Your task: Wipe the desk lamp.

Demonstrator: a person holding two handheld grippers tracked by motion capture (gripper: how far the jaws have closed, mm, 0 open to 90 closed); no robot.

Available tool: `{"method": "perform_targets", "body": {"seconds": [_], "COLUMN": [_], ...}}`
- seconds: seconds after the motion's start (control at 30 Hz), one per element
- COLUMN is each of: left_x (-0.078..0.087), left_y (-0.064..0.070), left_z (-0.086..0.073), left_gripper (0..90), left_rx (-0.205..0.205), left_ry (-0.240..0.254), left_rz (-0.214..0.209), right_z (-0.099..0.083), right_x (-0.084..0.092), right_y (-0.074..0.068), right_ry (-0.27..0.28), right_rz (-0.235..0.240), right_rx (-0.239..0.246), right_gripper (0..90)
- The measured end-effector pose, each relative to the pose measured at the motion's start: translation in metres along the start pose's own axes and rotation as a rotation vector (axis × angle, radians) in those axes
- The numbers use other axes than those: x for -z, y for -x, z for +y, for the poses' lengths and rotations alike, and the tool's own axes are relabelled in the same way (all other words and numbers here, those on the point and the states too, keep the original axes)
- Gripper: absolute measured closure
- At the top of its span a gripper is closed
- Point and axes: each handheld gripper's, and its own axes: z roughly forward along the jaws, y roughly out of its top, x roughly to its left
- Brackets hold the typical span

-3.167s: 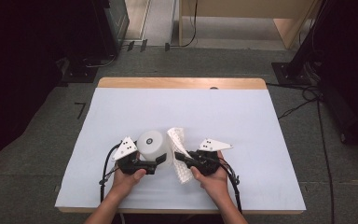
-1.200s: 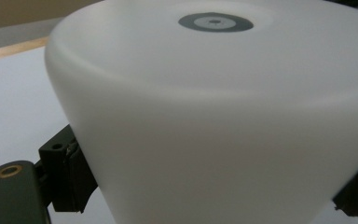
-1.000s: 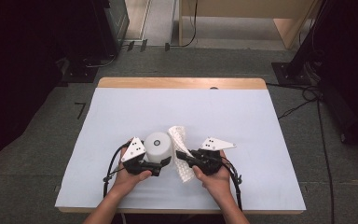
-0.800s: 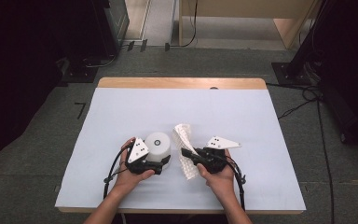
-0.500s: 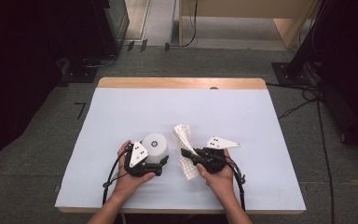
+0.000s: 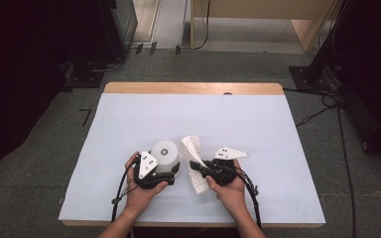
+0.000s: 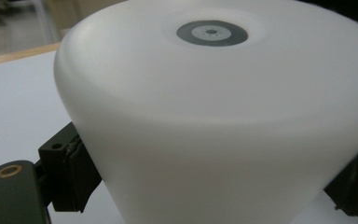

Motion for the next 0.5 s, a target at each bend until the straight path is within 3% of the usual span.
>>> {"method": "perform_targets", "body": {"seconds": [0.07,0.2,0.33,0.5], "left_x": [0.006,0.010,0.010,0.005], "left_y": [-0.008,-0.012,-0.013,-0.007], "left_z": [0.006,0.011,0.011,0.008], "left_gripper": [8.8,8.9,8.9,8.9], "left_rx": [0.016,-0.016,-0.016,-0.067], "left_ry": [0.039,0.057,0.052,0.009], "left_rz": [-0.115,-0.206,-0.262,-0.289], "right_z": [-0.001,0.002,0.009,0.023], "right_x": [-0.003,-0.005,0.002,0.017], "right_y": [-0.003,-0.012,-0.019,-0.025], "right_ry": [-0.005,0.009,0.041,0.106], "right_rz": [0.009,0.037,0.055,0.077], "right_rx": [0.000,0.018,0.027,0.046], "right_gripper": [79.9,79.9,79.9,79.9]}}
